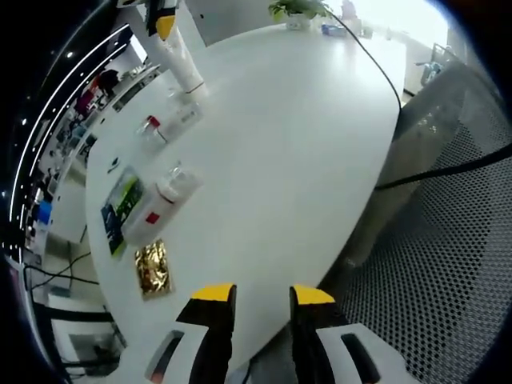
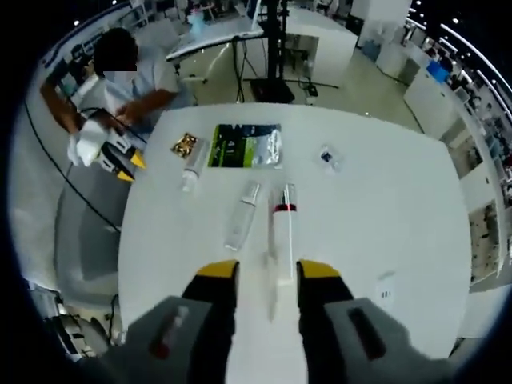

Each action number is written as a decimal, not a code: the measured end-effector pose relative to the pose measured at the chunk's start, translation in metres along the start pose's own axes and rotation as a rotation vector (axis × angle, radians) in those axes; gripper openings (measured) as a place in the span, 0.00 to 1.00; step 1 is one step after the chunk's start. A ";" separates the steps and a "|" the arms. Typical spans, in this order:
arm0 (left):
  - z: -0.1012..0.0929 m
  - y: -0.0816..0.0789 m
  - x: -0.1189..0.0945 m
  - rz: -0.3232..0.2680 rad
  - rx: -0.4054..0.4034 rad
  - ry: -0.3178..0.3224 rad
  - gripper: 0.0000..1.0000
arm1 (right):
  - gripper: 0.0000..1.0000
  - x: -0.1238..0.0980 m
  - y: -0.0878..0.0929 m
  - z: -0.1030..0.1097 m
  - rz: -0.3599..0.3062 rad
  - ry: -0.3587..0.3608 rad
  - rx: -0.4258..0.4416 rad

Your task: Arrange the skincare products in the storage area until every visible bottle or jar stands upright without overlapping.

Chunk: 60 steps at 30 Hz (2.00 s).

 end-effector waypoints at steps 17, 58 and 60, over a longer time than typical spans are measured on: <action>0.003 0.002 0.000 -0.008 -0.030 -0.008 0.27 | 0.35 0.093 -0.030 -0.017 0.244 -0.055 -0.166; 0.004 0.008 0.003 0.003 -0.051 -0.004 0.26 | 0.29 0.189 0.004 0.021 0.646 -0.068 -0.258; 0.005 0.008 0.003 0.004 -0.055 -0.008 0.26 | 0.28 0.188 0.005 0.020 0.639 -0.074 -0.274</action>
Point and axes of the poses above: the point that each gripper's makers call its tool centre point, and the gripper's own axes: x roughly forward along the fingers, z roughly to its left, y roughly out of its underside, the point moved 5 cm from there along -x, roughly backward along the fingers, and after that the axes turned 14 degrees about y, right-handed, at the moved point
